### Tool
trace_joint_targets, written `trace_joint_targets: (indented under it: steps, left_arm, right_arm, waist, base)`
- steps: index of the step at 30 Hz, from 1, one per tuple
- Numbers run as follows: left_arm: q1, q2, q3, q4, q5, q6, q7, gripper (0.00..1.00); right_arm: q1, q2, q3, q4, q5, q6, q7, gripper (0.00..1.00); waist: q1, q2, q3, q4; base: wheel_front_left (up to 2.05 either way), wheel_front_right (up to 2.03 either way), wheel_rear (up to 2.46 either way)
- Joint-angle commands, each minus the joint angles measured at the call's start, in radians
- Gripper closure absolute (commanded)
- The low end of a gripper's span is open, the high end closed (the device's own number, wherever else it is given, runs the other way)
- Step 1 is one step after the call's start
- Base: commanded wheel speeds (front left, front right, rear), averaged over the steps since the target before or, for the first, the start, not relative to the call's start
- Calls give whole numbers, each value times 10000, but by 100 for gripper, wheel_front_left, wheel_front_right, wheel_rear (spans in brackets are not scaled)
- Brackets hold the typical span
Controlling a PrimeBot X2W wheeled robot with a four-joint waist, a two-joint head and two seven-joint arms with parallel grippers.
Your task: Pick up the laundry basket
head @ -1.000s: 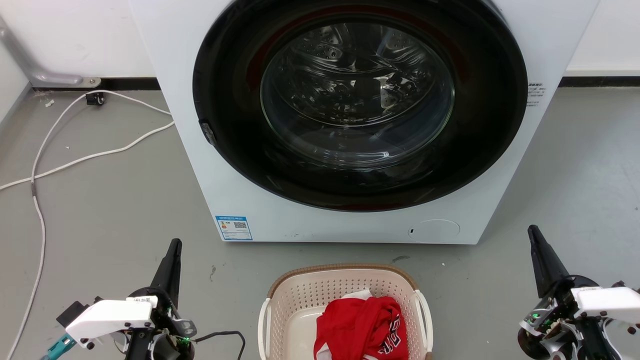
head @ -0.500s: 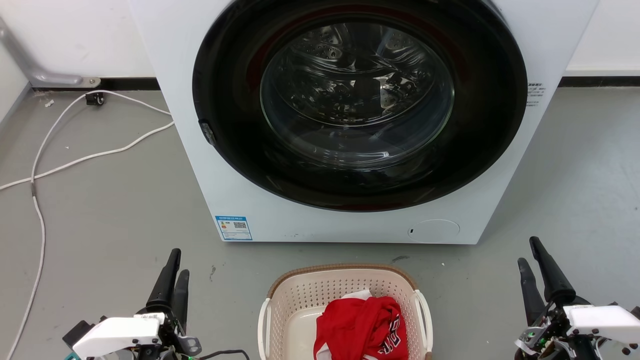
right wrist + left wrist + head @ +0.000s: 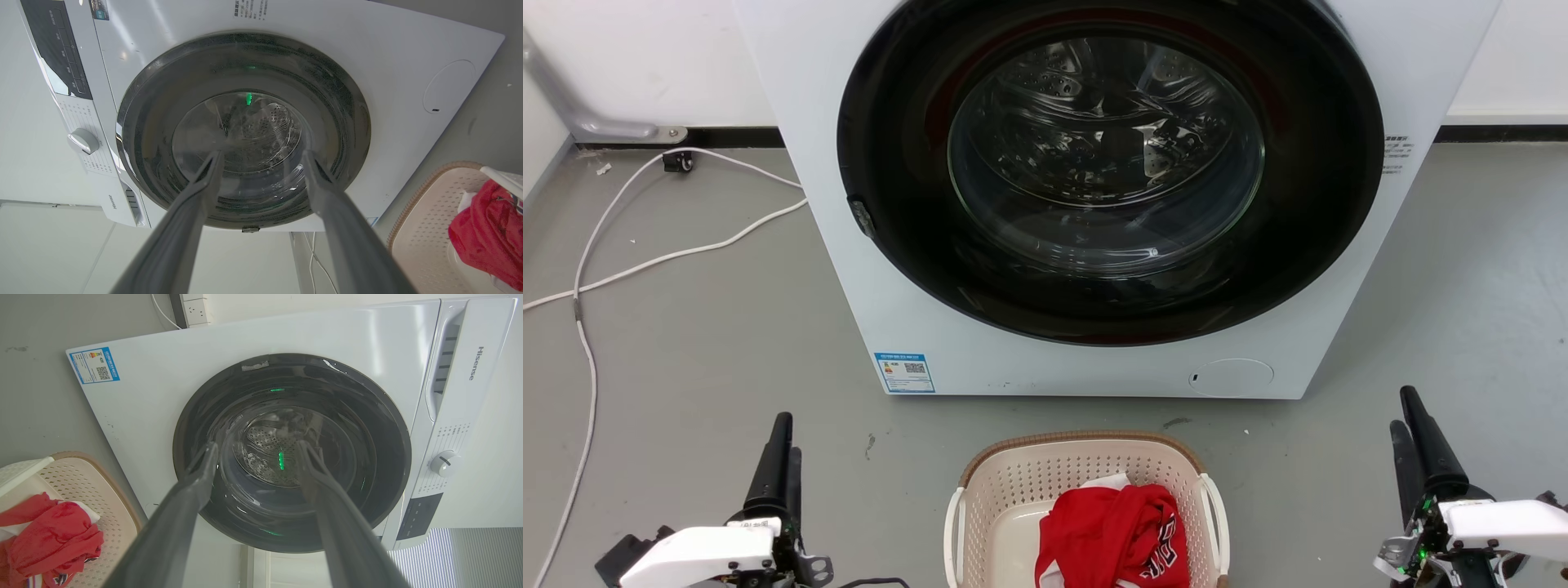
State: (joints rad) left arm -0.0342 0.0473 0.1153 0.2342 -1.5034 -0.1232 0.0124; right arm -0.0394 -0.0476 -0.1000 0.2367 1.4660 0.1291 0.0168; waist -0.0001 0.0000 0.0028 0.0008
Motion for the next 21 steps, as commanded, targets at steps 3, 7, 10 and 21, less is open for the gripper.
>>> trace_joint_targets:
  steps: [3,7,10,21]
  left_arm:
    - [-108,37,249,-224,408,57,-169,0]
    - [-135,38,508,-425,1004,165,-328,0]
    - [-140,38,640,-680,1518,249,-445,0]
    - [42,40,-110,-2338,4883,833,-900,0]
  right_arm:
    - [-158,-31,-120,-316,-692,16,-164,0]
    - [-221,-32,-353,-649,-1704,17,-326,0]
    - [-260,-32,-443,-972,-2597,17,-446,0]
    - [-337,-35,-168,-2510,-6463,19,-909,0]
  waist:
    - [1,0,0,0]
    - [1,0,8,5]
    - [1,0,18,13]
    - [1,0,140,40]
  base:
    - [0,0,0]
    - [0,0,0]
    - [0,0,0]
    - [0,0,0]
